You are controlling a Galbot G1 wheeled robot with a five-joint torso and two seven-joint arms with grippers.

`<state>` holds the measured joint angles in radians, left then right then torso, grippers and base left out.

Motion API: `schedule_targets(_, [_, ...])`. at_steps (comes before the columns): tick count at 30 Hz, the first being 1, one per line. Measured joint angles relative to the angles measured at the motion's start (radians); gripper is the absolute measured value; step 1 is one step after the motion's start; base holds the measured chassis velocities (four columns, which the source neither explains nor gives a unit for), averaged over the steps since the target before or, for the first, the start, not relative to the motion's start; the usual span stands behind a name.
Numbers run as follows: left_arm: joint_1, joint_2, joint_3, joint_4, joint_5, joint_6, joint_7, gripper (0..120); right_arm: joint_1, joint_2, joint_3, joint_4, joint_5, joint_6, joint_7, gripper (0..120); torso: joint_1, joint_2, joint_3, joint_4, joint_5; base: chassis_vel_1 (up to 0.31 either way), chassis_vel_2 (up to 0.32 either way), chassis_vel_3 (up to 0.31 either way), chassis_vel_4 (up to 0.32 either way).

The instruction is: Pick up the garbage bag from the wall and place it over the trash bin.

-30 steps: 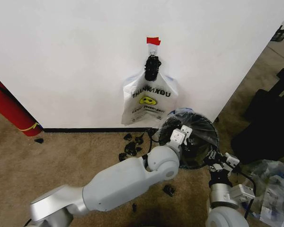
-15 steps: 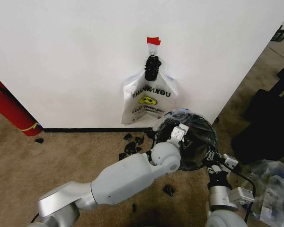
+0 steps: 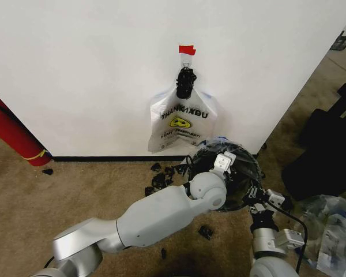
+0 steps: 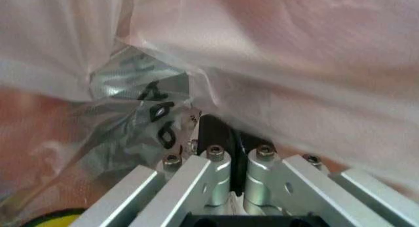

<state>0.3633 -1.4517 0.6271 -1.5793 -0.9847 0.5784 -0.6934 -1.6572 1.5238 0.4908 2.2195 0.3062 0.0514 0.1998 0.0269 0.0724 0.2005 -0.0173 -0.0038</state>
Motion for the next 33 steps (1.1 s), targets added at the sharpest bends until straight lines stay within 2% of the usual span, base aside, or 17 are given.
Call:
schedule_targets(12, [-0.012,-0.033,0.002,0.102,0.027,0.006,0.005,0,-0.005,-0.002,-0.007,0.009,0.011,0.000,-0.015,0,0.000,0.000,0.000,0.0001,-0.0001,0.000,0.000,0.000,0.000])
schedule_targets(17, [-0.010,-0.024,0.001,0.106,0.040,0.012,0.002,0,-0.002,-0.004,-0.008,0.006,0.017,-0.001,-0.016,0,0.000,0.000,0.000,0.0001,-0.0001,0.000,0.000,0.000,0.000])
schedule_targets(23, [-0.003,-0.006,0.000,0.077,0.039,0.002,0.006,0,0.010,-0.005,-0.008,-0.005,0.027,-0.003,-0.013,0,0.000,0.000,0.000,0.0001,-0.0001,0.000,0.000,0.000,0.000])
schedule_targets(33, [0.031,0.059,0.001,-0.025,0.019,-0.025,0.044,0,0.055,0.008,0.015,-0.010,0.131,-0.057,0.040,0,0.000,0.000,0.000,-0.0001,-0.0002,0.000,0.000,0.000,0.000])
